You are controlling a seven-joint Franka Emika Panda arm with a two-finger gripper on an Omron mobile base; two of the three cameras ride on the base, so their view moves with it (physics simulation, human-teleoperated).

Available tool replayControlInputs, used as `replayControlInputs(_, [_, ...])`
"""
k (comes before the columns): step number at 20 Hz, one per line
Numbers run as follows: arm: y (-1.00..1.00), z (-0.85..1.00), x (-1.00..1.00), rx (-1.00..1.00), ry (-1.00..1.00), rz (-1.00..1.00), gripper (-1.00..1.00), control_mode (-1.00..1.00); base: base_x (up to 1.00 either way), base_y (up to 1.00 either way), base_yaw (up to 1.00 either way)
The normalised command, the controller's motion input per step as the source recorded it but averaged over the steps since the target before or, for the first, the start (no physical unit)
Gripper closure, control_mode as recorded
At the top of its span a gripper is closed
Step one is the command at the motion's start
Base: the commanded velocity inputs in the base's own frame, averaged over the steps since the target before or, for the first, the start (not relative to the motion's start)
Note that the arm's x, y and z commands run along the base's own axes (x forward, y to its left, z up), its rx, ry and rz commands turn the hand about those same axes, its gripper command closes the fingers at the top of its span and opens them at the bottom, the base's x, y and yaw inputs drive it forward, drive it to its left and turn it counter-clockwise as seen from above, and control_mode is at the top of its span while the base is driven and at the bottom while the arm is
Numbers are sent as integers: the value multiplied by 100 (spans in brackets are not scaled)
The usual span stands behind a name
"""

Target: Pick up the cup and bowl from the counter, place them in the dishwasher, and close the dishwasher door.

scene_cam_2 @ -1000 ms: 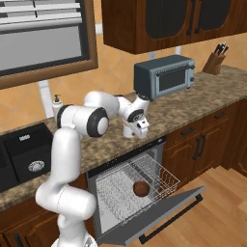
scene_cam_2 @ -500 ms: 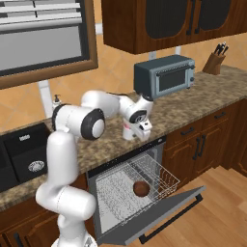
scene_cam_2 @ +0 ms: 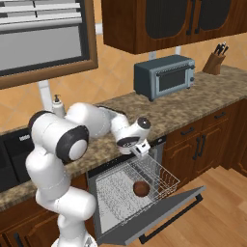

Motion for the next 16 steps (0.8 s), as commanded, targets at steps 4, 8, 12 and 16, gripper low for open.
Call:
replayControlInputs(4, [-60, -19, -93, 0, 0, 10, 100, -100, 0, 0, 0])
replayControlInputs(8, [-90, -21, -28, 4, 0, 24, 100, -100, 0, 0, 0])
replayControlInputs(12, [-83, -32, 13, 5, 0, 22, 100, -100, 0, 0, 0])
replayControlInputs(16, [-53, -61, 45, 0, 0, 11, 100, -100, 0, 0, 0])
